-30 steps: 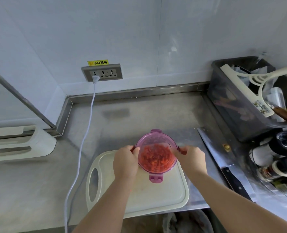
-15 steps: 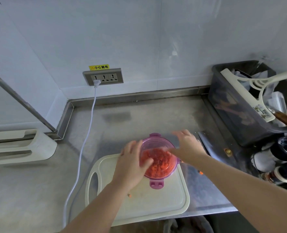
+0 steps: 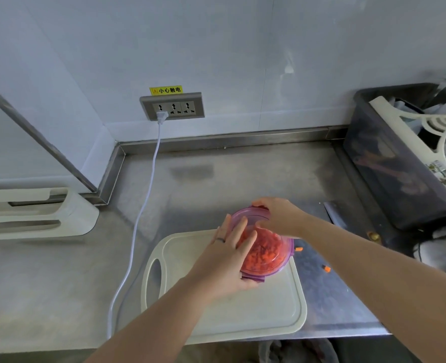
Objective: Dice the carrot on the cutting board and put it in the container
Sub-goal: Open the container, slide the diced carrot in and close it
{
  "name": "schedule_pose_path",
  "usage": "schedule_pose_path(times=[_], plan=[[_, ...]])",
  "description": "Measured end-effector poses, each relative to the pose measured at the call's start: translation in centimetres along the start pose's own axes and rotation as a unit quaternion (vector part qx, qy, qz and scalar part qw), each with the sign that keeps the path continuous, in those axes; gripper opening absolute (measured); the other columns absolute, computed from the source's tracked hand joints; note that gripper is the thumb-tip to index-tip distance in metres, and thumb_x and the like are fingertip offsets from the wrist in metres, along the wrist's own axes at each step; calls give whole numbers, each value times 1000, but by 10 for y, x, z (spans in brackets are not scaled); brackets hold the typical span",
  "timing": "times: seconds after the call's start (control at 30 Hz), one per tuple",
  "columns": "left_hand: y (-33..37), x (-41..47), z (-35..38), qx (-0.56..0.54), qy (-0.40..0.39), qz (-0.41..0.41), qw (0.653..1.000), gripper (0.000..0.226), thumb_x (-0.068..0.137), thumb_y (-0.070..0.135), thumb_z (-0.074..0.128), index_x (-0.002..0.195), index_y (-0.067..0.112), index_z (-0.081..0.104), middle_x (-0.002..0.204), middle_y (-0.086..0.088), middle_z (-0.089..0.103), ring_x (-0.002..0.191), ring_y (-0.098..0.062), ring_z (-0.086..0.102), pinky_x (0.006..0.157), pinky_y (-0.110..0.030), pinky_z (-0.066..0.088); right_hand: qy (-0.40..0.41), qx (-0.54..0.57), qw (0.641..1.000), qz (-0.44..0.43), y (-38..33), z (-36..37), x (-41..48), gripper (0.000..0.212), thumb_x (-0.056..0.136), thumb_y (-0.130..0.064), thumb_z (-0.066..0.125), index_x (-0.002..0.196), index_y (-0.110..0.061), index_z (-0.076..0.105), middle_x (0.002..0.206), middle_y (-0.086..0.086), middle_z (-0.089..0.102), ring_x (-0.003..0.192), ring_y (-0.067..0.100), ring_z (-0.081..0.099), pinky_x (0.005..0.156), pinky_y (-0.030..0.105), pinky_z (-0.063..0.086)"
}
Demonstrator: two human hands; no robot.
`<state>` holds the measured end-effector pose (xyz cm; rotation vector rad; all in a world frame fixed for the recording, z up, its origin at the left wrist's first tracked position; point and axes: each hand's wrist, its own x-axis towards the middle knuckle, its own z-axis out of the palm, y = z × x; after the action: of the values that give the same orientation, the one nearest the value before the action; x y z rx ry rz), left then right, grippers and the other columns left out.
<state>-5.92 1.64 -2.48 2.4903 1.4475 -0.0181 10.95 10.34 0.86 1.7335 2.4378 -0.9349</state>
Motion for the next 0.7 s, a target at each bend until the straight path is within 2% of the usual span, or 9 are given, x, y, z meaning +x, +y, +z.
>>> schedule_pose_path(times=[0.1, 0.17, 0.27, 0.33, 0.43, 0.5, 0.53, 0.57, 0.7], plan=[[-3, -2, 10, 16, 25, 12, 999, 96, 65, 62, 72, 141, 11, 43, 152, -18, 31, 139, -48, 22, 105, -53, 36, 3, 26, 1000, 16, 2, 3, 2, 52, 89, -23, 64, 137, -13, 48, 136, 4, 53, 125, 19, 47, 94, 19, 32], [-2, 0, 11, 17, 34, 12, 999, 96, 63, 64, 73, 140, 13, 44, 151, -17, 33, 139, -47, 25, 103, -52, 39, 6, 49, 998, 25, 2, 5, 2, 51, 89, -22, 64, 137, -14, 48, 136, 3, 53, 124, 19, 47, 93, 18, 31], [-2, -3, 4, -11, 12, -6, 1000, 100, 71, 62, 69, 151, 22, 22, 160, -5, 3, 147, -33, -7, 117, -41, 18, 33, 77, 995, 51, 4, 11, -7, 58, 90, -26, 64, 142, -14, 42, 143, 4, 48, 130, 20, 43, 102, 23, 31], [-3, -9, -3, -88, 2, -51, 995, 105, 70, 62, 70, 151, 26, 14, 157, 0, -6, 146, -23, -12, 117, -35, 15, 83, 113, 983, 118, 10, 15, -21, 68, 89, -34, 66, 146, -13, 36, 146, 6, 45, 133, 22, 42, 106, 29, 32], [-1, -14, -11, -315, 90, -222, 918, 84, 80, 50, 67, 147, 22, 25, 149, -4, 18, 137, -20, 25, 109, -29, 26, 70, 233, 937, 249, 22, 19, -47, 64, 88, -39, 65, 139, -12, 38, 117, 11, 61, 98, 25, 64, 81, 36, 54], [1, -11, -13, -431, 126, -290, 845, 37, 89, 35, 62, 123, 28, 51, 125, 2, 52, 115, -18, 53, 101, -30, 40, -4, 343, 898, 276, 18, 23, -60, 49, 91, -28, 63, 131, -11, 40, 88, 13, 65, 64, 20, 65, 57, 31, 56], [2, -9, -16, -449, 133, -295, 833, 15, 91, 26, 61, 101, 35, 55, 104, 9, 60, 102, -17, 59, 94, -31, 45, -10, 360, 894, 267, 17, 26, -62, 43, 92, -20, 62, 129, -10, 41, 79, 13, 66, 57, 19, 64, 54, 30, 57], [1, -4, -18, -443, 143, -286, 838, 22, 91, 18, 60, 86, 38, 52, 88, 15, 59, 93, -18, 62, 87, -31, 48, 8, 360, 898, 253, 15, 28, -62, 40, 92, -13, 60, 128, -8, 42, 74, 13, 66, 55, 19, 63, 55, 30, 57], [-16, 26, -34, -448, 168, -295, 827, 26, 89, 6, 54, 93, 32, 59, 86, 15, 62, 90, -24, 67, 89, -42, 52, 115, 329, 914, 208, 12, 17, -37, 45, 89, -4, 57, 131, -11, 42, 87, 7, 64, 62, 21, 63, 60, 31, 55]])
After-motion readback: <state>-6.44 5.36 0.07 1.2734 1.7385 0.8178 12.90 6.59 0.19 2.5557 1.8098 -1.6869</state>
